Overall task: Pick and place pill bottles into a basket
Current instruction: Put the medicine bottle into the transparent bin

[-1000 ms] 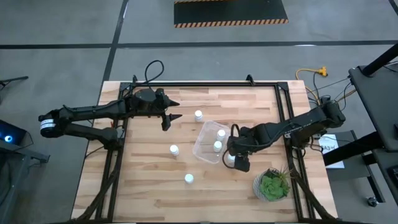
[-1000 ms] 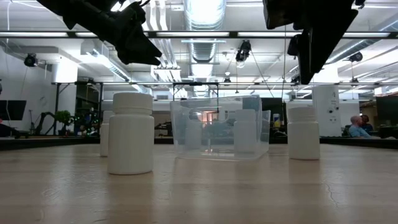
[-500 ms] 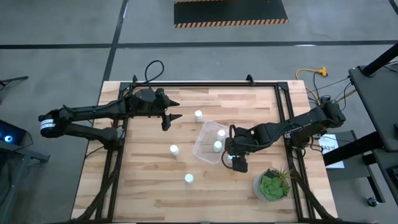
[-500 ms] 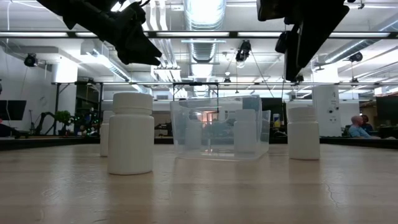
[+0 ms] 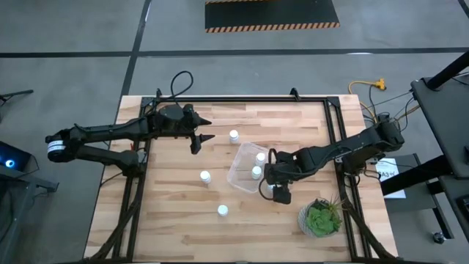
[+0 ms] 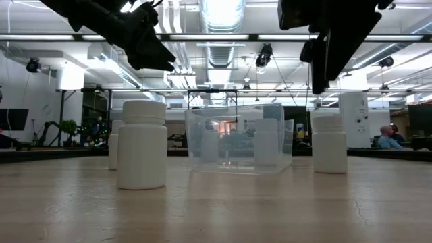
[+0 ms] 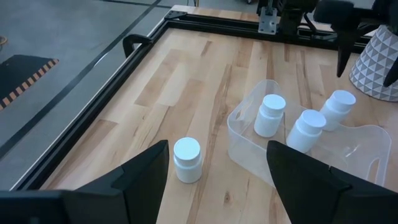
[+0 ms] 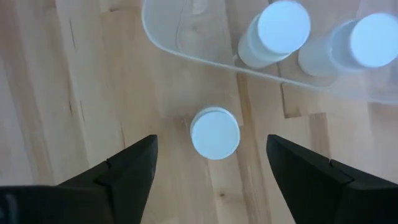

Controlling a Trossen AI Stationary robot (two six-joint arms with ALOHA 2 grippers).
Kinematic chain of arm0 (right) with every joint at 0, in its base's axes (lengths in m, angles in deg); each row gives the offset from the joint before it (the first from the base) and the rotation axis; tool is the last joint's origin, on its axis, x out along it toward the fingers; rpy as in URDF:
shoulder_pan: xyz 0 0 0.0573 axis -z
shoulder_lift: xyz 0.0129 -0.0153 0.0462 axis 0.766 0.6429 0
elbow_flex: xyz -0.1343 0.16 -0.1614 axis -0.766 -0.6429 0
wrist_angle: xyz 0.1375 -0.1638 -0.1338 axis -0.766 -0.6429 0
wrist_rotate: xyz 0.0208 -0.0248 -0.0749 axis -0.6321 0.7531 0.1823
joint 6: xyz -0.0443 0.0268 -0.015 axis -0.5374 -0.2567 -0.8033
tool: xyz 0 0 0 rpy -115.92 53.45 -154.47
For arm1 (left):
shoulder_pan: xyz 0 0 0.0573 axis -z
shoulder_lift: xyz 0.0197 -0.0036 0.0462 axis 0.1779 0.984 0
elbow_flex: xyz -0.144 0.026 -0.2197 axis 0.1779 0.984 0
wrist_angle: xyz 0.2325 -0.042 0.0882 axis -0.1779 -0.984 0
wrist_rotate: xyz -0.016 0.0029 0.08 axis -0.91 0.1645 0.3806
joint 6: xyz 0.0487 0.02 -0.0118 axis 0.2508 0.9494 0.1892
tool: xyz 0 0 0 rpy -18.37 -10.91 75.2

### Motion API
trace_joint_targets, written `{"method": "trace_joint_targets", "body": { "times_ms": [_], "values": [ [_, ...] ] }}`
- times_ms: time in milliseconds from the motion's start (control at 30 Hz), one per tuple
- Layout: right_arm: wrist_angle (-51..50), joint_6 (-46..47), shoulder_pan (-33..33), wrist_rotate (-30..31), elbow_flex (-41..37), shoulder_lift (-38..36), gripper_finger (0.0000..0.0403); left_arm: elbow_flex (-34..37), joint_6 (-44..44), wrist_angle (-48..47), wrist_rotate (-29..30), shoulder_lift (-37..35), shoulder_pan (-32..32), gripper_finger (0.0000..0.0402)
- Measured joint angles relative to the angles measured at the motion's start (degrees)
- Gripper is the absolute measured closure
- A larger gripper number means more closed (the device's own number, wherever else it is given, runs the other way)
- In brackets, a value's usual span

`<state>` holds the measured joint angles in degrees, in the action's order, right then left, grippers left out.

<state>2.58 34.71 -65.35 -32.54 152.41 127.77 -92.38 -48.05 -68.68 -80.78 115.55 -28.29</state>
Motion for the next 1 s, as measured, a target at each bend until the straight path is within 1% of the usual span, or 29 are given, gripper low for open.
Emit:
{"method": "trace_joint_targets", "body": {
  "times_ms": [233,333,767,1000],
  "values": [
    [-1.3,0.4,0.0,-1.4,1.0,3.4,0.0052,0.0,-0.1,0.0,0.0,0.0,0.0,0.0148],
    [-1.9,0.0,0.0,-1.4,2.1,3.8,0.0038,0.0,-0.3,0.0,0.0,0.0,0.0,0.0148],
    [-1.6,-0.7,0.2,-1.1,2.1,3.9,0.0035,0.0,-0.3,0.0,0.0,0.0,0.0,0.0148],
    [0.9,-0.7,0.3,-1.0,0.1,3.9,0.0034,0.0,-0.3,0.0,0.0,0.0,0.0,0.0148]
  ]
}}
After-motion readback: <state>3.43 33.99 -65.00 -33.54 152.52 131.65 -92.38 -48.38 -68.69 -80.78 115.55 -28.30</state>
